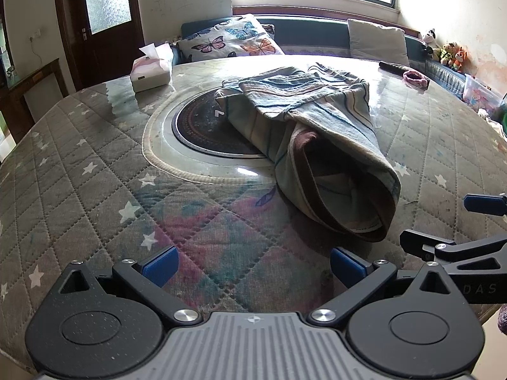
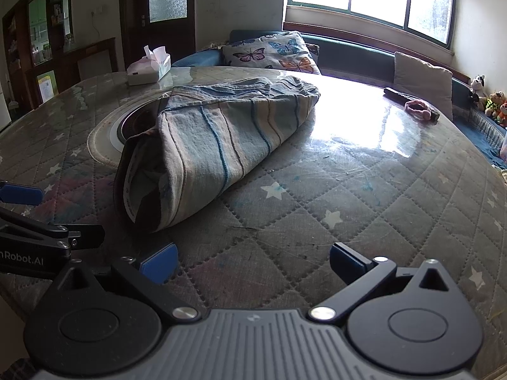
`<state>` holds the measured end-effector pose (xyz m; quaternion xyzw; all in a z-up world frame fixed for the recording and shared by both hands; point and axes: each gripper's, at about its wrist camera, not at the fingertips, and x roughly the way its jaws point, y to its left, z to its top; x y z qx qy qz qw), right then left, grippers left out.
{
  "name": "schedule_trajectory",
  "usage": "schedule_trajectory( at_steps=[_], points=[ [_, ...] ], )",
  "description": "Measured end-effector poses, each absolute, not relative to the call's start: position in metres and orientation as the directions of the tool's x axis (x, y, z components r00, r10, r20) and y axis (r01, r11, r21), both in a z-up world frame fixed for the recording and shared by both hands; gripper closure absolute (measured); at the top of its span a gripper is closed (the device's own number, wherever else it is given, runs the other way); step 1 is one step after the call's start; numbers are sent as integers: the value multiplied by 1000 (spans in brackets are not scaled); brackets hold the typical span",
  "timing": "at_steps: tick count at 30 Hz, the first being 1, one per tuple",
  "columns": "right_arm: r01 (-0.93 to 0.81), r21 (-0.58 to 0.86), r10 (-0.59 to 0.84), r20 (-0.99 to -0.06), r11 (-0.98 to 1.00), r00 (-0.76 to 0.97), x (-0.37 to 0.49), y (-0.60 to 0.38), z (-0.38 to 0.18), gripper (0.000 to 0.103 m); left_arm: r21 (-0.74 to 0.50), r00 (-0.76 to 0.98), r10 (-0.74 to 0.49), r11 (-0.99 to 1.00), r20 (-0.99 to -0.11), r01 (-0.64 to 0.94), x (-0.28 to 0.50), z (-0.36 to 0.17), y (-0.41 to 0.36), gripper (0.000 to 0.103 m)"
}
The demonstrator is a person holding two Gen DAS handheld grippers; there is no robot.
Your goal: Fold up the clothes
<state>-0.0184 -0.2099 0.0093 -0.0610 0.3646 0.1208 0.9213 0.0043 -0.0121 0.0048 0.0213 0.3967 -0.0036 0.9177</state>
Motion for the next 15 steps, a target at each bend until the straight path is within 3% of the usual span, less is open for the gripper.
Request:
schedule_trajectory(
  at_steps=[15],
  points=[
    [-262,-27,171,-692,965,701,-15,-210,7,0,28,680,2,999,-733,27,6,4,-12,0]
  ],
)
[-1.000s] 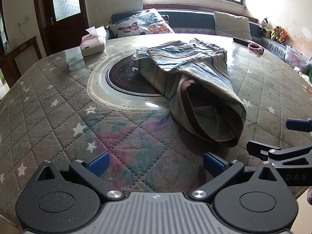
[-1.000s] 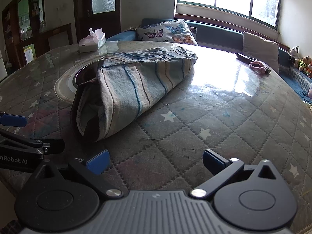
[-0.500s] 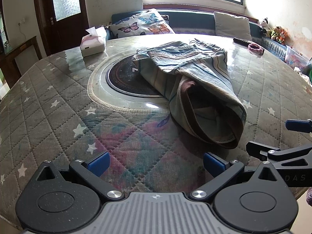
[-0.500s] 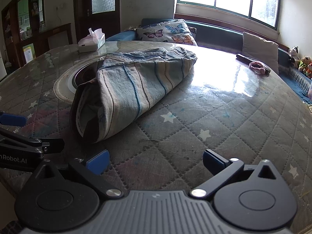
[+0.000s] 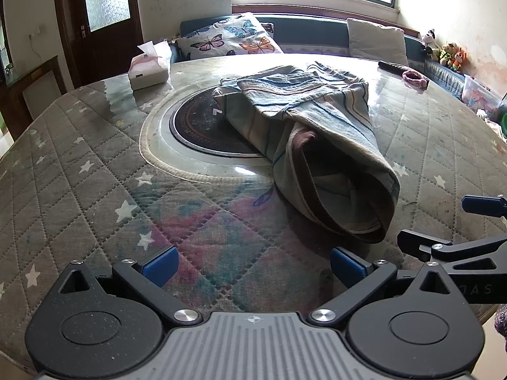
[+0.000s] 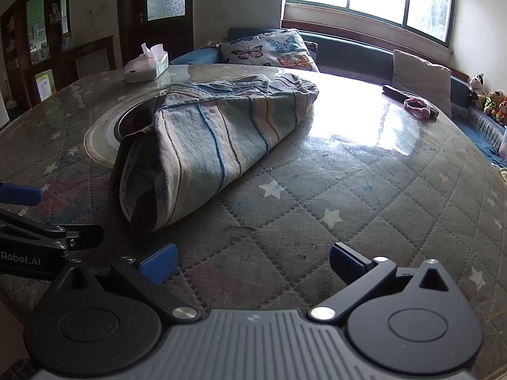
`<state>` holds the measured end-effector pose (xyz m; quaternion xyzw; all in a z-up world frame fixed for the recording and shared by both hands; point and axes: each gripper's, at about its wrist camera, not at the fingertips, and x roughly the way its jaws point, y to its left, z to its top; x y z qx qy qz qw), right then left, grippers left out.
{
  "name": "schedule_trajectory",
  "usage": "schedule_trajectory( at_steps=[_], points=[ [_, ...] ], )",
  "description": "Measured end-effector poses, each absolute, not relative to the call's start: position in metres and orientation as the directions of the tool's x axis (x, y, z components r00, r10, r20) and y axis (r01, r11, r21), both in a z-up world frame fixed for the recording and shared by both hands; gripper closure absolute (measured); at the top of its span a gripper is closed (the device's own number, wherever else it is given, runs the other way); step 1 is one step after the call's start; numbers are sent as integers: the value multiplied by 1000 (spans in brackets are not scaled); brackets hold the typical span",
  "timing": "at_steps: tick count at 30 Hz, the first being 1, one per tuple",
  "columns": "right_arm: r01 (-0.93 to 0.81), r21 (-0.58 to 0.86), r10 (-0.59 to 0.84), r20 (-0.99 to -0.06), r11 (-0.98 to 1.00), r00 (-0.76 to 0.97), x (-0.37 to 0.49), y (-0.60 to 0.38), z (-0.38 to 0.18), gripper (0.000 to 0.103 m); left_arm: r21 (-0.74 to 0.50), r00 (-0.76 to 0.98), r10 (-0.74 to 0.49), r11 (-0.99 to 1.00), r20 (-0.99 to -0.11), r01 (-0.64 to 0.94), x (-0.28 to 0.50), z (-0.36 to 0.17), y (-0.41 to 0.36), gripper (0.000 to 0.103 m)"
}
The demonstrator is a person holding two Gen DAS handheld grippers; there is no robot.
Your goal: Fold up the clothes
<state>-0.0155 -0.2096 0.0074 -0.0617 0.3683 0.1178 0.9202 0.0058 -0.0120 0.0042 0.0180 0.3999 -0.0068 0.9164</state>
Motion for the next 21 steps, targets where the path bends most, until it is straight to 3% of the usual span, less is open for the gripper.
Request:
schedule_trajectory(
  at_steps=[21],
  points=[
    [-275,-14,191,-684,961,704,-2,-208,19,0,23,691,-2,999,-722,26,22,16,-4,0]
  ],
)
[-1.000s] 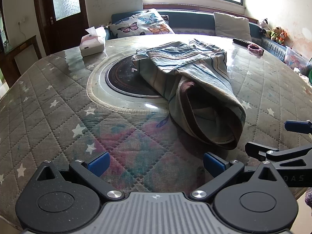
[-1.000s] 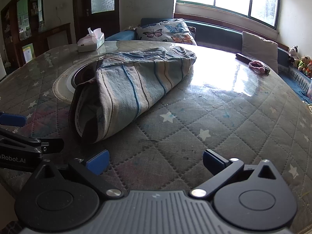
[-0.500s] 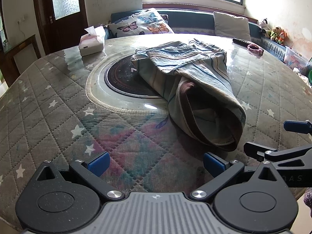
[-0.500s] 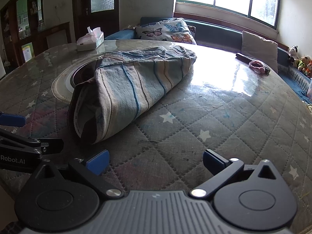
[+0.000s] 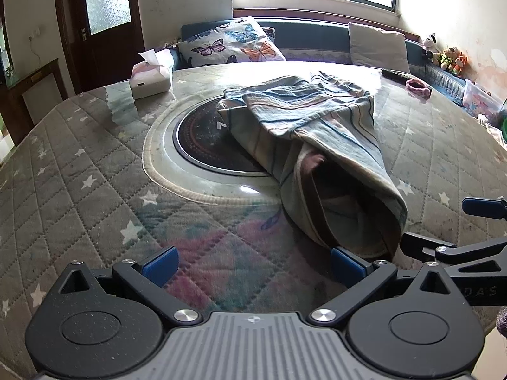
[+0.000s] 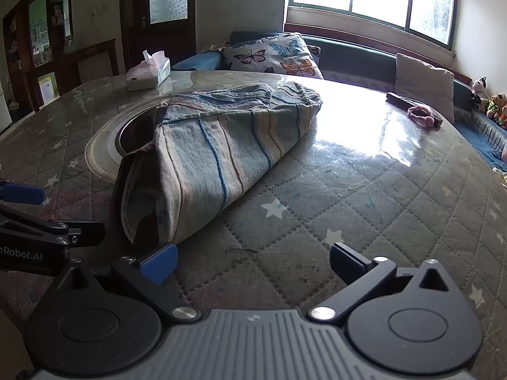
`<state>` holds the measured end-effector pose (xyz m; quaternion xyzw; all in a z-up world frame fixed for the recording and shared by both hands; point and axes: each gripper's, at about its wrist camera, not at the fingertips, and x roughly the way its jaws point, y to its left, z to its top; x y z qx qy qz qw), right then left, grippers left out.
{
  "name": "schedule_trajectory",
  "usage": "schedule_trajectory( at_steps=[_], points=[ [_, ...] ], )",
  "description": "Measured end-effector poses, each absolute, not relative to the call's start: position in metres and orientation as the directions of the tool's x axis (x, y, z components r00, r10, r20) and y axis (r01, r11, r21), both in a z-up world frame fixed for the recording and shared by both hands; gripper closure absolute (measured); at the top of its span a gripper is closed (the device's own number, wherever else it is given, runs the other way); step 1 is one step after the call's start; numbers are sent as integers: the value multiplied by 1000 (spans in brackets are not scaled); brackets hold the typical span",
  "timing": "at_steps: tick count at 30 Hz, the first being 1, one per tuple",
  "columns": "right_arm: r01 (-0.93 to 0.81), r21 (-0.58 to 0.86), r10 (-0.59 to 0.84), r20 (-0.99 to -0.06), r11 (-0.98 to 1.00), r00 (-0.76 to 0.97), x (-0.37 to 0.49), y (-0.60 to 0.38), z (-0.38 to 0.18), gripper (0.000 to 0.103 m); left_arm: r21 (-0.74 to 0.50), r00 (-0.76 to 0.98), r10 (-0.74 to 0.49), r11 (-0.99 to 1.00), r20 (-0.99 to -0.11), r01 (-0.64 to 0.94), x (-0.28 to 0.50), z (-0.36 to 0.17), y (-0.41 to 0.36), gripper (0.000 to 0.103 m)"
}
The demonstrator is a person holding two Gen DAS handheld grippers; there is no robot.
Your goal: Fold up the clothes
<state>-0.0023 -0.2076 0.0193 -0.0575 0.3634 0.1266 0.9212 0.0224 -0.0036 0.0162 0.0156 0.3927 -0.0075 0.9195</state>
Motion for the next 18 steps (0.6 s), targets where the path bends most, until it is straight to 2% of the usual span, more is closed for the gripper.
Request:
schedule_trajectory(
  at_steps=[12,18],
  points=[
    [-327,-25,232,-655,945,719,26,-196,49,1,4,710,-2,1000,-705,7,44,31,18,0],
    [-364,-32,260,-644,931,720,56,-179,65,4,-11,717,10,1000,-697,-26,55,34,36,0]
  ],
)
